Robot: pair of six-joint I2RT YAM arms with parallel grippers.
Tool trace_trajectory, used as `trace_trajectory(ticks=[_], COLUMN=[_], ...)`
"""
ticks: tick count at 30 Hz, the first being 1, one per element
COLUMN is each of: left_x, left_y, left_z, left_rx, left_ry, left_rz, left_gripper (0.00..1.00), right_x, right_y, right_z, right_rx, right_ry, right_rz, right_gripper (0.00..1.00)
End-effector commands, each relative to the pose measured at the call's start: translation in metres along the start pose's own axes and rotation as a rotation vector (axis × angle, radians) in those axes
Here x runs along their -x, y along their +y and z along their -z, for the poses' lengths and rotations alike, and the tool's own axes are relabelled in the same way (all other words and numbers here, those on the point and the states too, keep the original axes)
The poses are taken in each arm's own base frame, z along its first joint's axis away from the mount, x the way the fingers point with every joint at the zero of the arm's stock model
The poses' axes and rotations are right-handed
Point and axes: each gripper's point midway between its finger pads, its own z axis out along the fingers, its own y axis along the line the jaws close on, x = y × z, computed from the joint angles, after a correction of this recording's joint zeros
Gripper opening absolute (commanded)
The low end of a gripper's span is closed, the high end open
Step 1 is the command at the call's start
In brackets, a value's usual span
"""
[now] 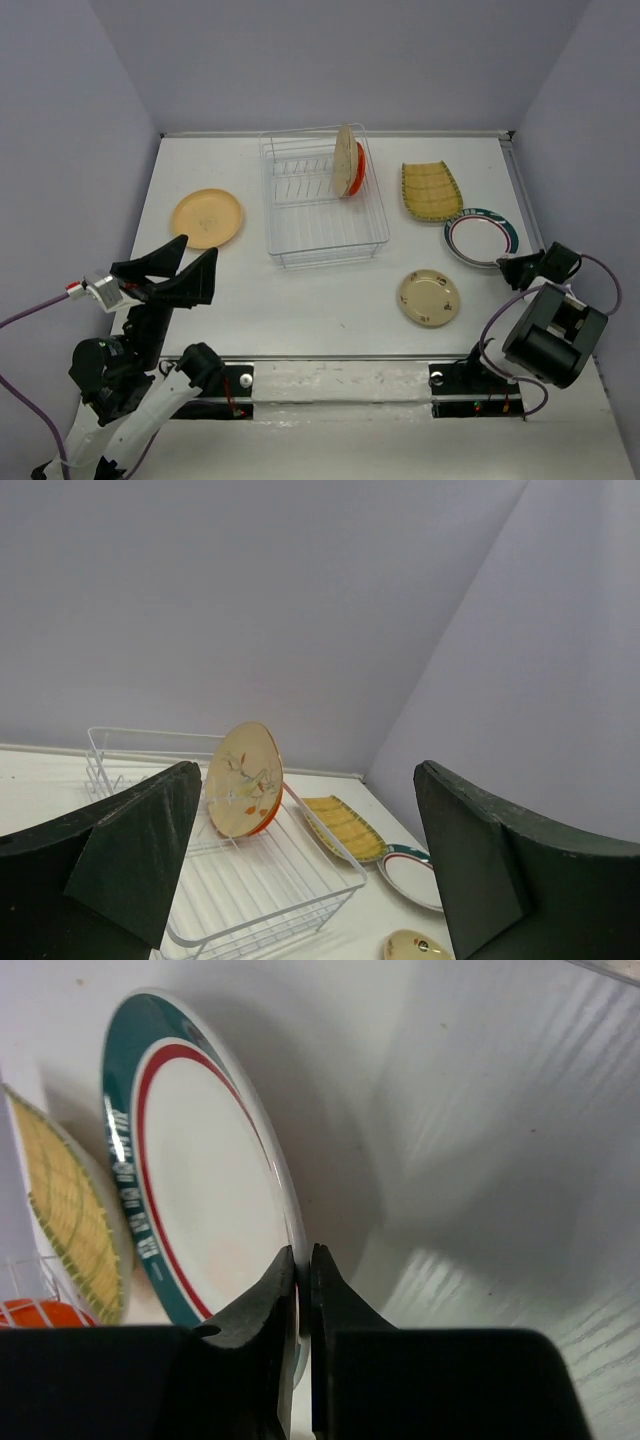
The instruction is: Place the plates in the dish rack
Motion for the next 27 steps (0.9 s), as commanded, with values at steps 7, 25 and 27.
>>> trace_trajectory(ticks=[7, 25, 27], left_x=[0.021, 0.005, 0.006], left_y=[-0.007, 0.001, 0.003], left_z=[0.003, -0.009, -0.010], left_rx=[-0.033, 0.024, 0.032], left_ry=[-0.067, -0.018, -0.022], left_rz=[0.012, -0.032, -0.036], left_gripper=[0.99, 0.99, 0.99], right_x=[0.081, -0.019, -0.060], right_y=[0.035, 0.381, 0.408], right_z=[0.090, 0.290, 0.296], right_rx=[-0.053, 0.535, 0.520], right_ry=[-0.397, -0.576, -0.580], right_rz=[0.225, 0.719, 0.865], right_gripper=[0.07, 0.07, 0.07])
